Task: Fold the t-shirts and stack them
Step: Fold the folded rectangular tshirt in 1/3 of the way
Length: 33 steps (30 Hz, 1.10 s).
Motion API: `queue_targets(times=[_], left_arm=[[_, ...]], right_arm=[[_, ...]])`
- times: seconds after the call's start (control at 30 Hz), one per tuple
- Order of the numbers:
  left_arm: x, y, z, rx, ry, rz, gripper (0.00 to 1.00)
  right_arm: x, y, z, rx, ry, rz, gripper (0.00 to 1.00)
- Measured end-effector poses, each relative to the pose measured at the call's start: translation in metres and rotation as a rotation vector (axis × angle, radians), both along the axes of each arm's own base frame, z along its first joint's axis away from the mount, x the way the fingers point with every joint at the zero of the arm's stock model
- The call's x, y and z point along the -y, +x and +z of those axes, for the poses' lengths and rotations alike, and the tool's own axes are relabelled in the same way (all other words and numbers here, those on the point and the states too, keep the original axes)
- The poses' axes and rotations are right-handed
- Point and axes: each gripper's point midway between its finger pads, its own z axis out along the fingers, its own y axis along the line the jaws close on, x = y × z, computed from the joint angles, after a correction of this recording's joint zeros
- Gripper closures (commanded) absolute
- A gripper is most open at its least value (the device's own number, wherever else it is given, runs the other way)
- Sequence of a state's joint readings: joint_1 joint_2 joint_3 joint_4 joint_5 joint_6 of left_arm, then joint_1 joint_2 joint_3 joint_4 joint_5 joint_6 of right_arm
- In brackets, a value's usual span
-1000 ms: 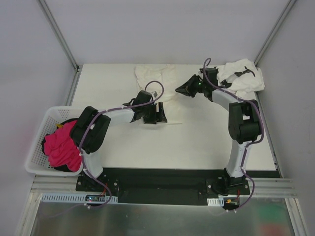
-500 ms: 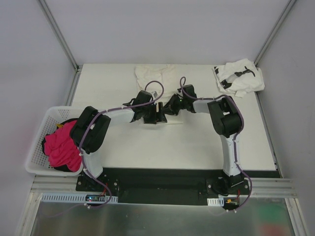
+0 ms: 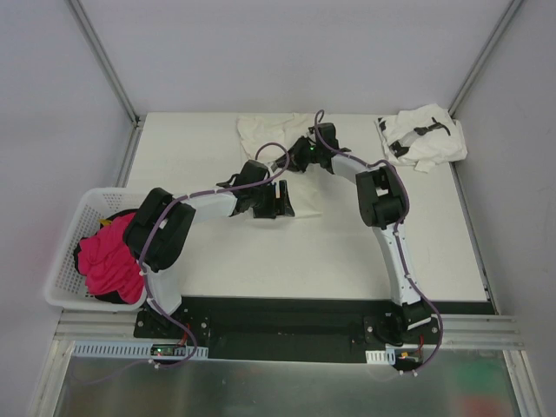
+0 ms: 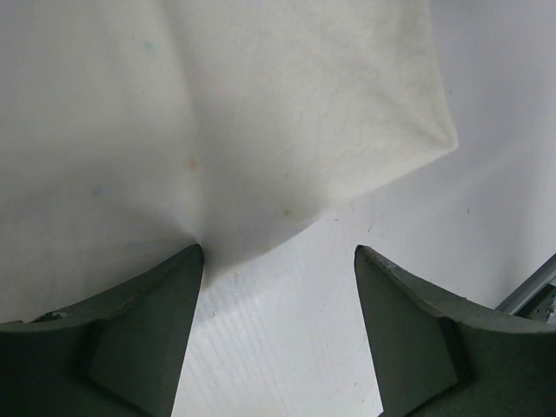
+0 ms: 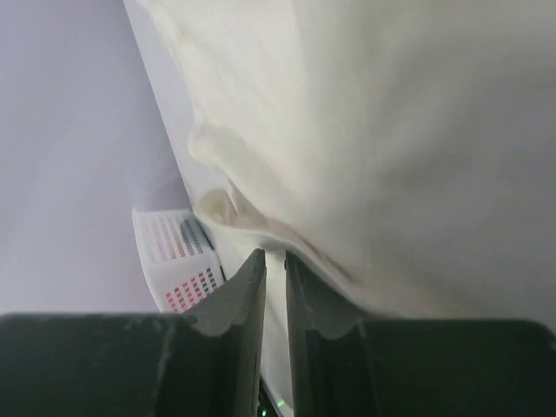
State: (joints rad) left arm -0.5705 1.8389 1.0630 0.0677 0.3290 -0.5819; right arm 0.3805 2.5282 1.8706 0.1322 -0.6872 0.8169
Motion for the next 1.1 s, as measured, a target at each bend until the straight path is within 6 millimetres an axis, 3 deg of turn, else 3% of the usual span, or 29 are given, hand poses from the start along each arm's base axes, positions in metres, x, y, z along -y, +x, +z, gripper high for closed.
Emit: queue_targets(times=[0.17,0.37,0.43,0.53,0.6,0.67,0.83,0.9,0.97,1.1], left_arm=[[-0.001,-0.002,-0.001,0.002,0.002,-0.002,0.30],[-0.001,-0.005,-0.001,0.009,0.012,-0.013,0.30],[-0.001,-0.005,-0.001,0.013,0.017,-0.014,0.30],[-0.002,-0.005,-0.001,0.020,0.024,-0.018,0.30],[-0.002,-0.006,-0.002,0.019,0.025,-0.018,0.30],[-0.003,-0.007,-0.001,0.022,0.026,-0.019,0.30],[-0.010,-0.015,-0.002,0.024,0.037,-0.017,0.31],[-0.015,-0.019,-0.001,0.029,0.055,-0.016,0.31],[-0.022,-0.026,0.002,0.029,0.080,-0.015,0.29],[-0.038,-0.030,0.030,0.091,0.109,0.013,0.29]], right_arm=[[0.010,0.054,0.013,0.079,-0.005,-0.075,0.79],[0.064,0.090,0.017,0.101,-0.021,-0.186,0.71],[0.084,0.088,0.012,0.082,-0.036,-0.210,0.66],[0.117,0.070,0.012,0.054,-0.076,-0.233,0.62],[0.136,0.045,0.023,0.057,-0.107,-0.234,0.61],[0.147,0.014,0.043,0.070,-0.123,-0.228,0.60],[0.152,-0.051,0.086,0.169,-0.093,-0.200,0.55],[0.152,-0.071,0.082,0.174,-0.083,-0.184,0.54],[0.153,-0.090,0.065,0.145,-0.078,-0.173,0.53],[0.159,-0.138,0.015,0.007,-0.103,-0.161,0.52]])
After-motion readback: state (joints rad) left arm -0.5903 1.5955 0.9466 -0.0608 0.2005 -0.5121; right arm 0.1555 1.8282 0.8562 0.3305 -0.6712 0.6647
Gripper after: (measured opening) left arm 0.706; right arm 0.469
